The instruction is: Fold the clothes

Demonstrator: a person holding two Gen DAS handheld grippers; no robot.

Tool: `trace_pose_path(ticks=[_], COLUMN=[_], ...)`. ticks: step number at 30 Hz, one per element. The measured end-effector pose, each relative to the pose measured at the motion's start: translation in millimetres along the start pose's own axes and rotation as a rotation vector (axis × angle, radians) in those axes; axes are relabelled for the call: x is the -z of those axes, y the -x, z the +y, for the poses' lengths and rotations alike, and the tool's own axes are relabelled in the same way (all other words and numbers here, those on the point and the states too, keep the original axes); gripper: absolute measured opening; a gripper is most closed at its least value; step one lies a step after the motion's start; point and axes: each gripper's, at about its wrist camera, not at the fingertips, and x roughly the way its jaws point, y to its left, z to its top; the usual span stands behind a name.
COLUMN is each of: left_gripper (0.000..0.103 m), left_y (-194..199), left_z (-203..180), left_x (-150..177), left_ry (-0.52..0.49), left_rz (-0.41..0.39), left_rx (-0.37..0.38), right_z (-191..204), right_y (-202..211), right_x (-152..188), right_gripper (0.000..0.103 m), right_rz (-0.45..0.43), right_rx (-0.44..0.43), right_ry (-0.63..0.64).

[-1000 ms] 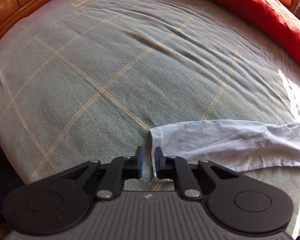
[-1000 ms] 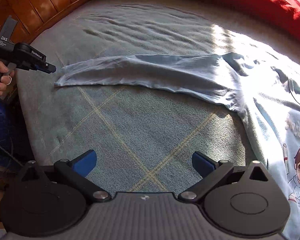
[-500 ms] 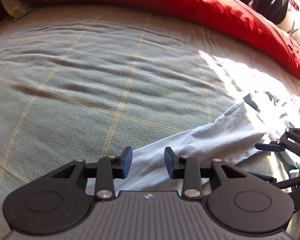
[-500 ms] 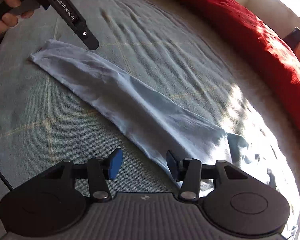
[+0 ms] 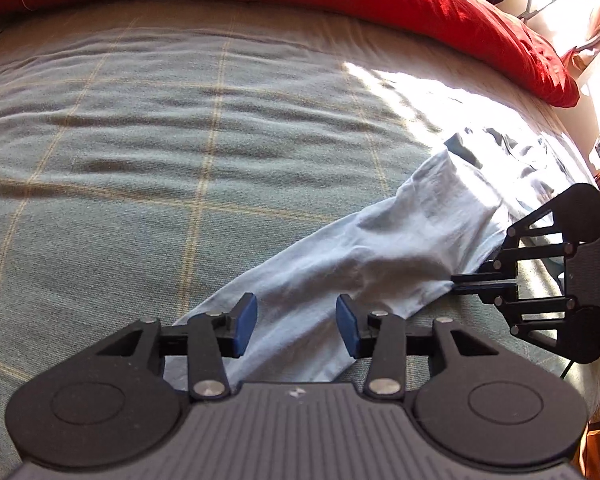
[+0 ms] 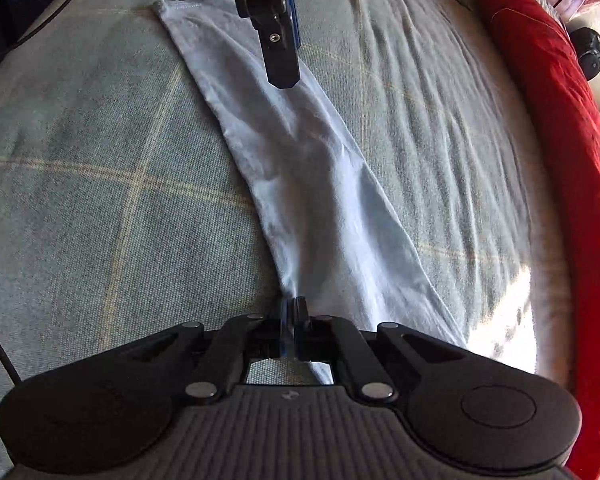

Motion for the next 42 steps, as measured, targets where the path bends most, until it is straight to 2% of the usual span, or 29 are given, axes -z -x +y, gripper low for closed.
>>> trace_pose_path(ticks=[2,3,6,10,13,15,17,21,23,25,27,30,32,37,40,42], left_gripper=[0.045,0.045,0.045,0.044,0.044,0.044,0.046,0.045,0.045,0.045,0.045,0.044,0.047,0.046,0.043,0.044], left_y=[-1,-2,-8,-22,-26,-29,-31,-28,-22,-23,-31,-45,-47,-41,-32,-30], left_z=[0,-1,-5,1,6,9,12,20,21,23,23,19,17,11,-1,-11], left_x=[-2,-4,-11,-16,-5,2,9,9,0,-12,-19,-19,-17,-14,-20,-24], left_ry=[-0.009,-0.013,-0.015,0.059,0.067,0.073,0.078,0.084,0.064,0.069,0.082,0.085,0.100,0.156,0.164,0.161], left_rz=[-0.001,-0.003,-0.017,-0.006,0.032,0.058,0.083,0.099,0.057,0.016,0.009,0.046,0.055,0.047,0.027,0.017], left_rx=[0.020,0.026,0.077,0.175,0.181,0.185,0.190,0.203,0.201,0.214,0.200,0.140,0.106,0.043,-0.003,0.004], right_z=[-9,-13,-32,-77,-110,-114,-107,-98,-103,-115,-128,-139,-133,-125,-143,-156], right_y=[4,5,18,17,-4,-23,-24,-12,-6,0,-5,-27,-33,-14,0,-2], right_x=[1,2,3,6,12,27,36,47,46,36,27,23,39,84,83,79], right_gripper=[0.004,0.009,0.016,0.023,0.027,0.029,0.030,0.031,0.031,0.031,0.032,0.034,0.034,0.035,0.039,0.047], right_rz=[0.013,0.022,-0.023,-0.076,-0.097,-0.056,-0.065,-0.035,-0.041,-0.100,-0.149,-0.138,-0.078,-0.101,-0.203,-0.245], right_rx=[-0.066,-0.099,-0.110,-0.101,-0.112,-0.149,-0.155,-0.150,-0.132,-0.082,-0.052,-0.065,-0.054,-0.089,-0.080,-0.089], right_ry=[-0.041,-0.066,-0.183,-0.486,-0.711,-0.833,-0.886,-0.909,-0.912,-0.905,-0.898,-0.910,-0.909,-0.977,-0.980,-0.974])
